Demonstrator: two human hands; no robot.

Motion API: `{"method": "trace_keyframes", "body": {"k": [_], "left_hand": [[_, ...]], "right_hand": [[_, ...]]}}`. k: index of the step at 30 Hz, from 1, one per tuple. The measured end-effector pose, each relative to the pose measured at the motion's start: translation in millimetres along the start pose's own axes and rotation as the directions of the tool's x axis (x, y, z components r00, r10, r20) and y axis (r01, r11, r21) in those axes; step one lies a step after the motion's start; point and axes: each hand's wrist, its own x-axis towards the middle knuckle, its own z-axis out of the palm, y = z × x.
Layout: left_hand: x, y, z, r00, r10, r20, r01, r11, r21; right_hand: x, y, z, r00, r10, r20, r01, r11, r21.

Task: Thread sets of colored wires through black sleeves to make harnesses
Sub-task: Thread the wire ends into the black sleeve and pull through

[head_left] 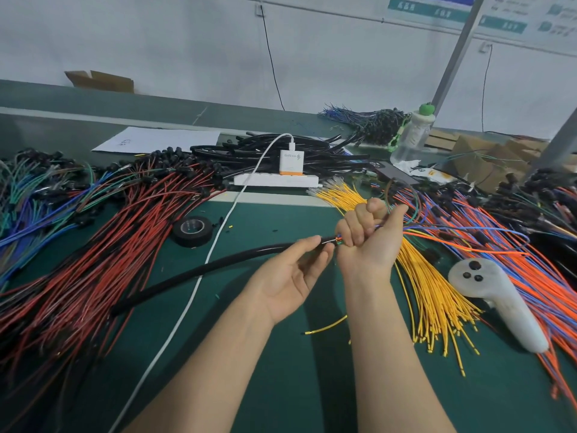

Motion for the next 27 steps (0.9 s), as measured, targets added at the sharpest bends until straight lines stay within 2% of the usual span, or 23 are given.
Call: {"method": "trace_keyframes", "body": {"k": [5,8,9,11,13,15,17,20,24,27], "left_hand": [[3,-6,1,0.967,0.253,0.038,-0.256,0.955,0.152],[5,-9,1,0.933,0.352,0.071,-0.359,0.908,0.217],[5,-9,1,0.925,0.37,0.084,-0.379,0.895,0.234],[6,-10,1,0.909,0.4,0.115,-0.416,0.867,0.273],[7,-8,1,0.889,0.443,0.115,-0.456,0.836,0.305],[8,-4,-2,0.864,0.491,0.106,-0.494,0.791,0.362],[8,0,-5,0.85,0.518,0.099,-0.51,0.759,0.404],[7,4,-5,0.846,0.526,0.087,-0.518,0.772,0.369],[8,5,-6,0.843,0.538,0.01,-0.508,0.788,0.347],[7,6,-8,0.848,0.53,-0.008,-0.492,0.792,0.361]], "right_hand": [[-2,4,2,0.998,-0.026,-0.059,0.027,1.0,0.009],[-1,8,3,0.995,-0.022,-0.096,0.023,1.0,0.012],[0,9,3,0.993,-0.022,-0.113,0.018,0.999,-0.037],[1,13,3,0.992,-0.022,-0.128,-0.011,0.966,-0.258],[-1,23,3,0.997,0.033,-0.076,-0.068,0.849,-0.524],[-6,34,2,0.989,0.142,-0.046,-0.135,0.726,-0.674],[-10,42,4,0.972,0.227,-0.055,-0.201,0.694,-0.691],[-11,43,6,0.964,0.26,-0.049,-0.231,0.736,-0.636],[-4,31,6,0.975,0.108,-0.194,-0.198,0.818,-0.54],[1,20,1,0.97,0.079,-0.228,-0.187,0.844,-0.503]]}}
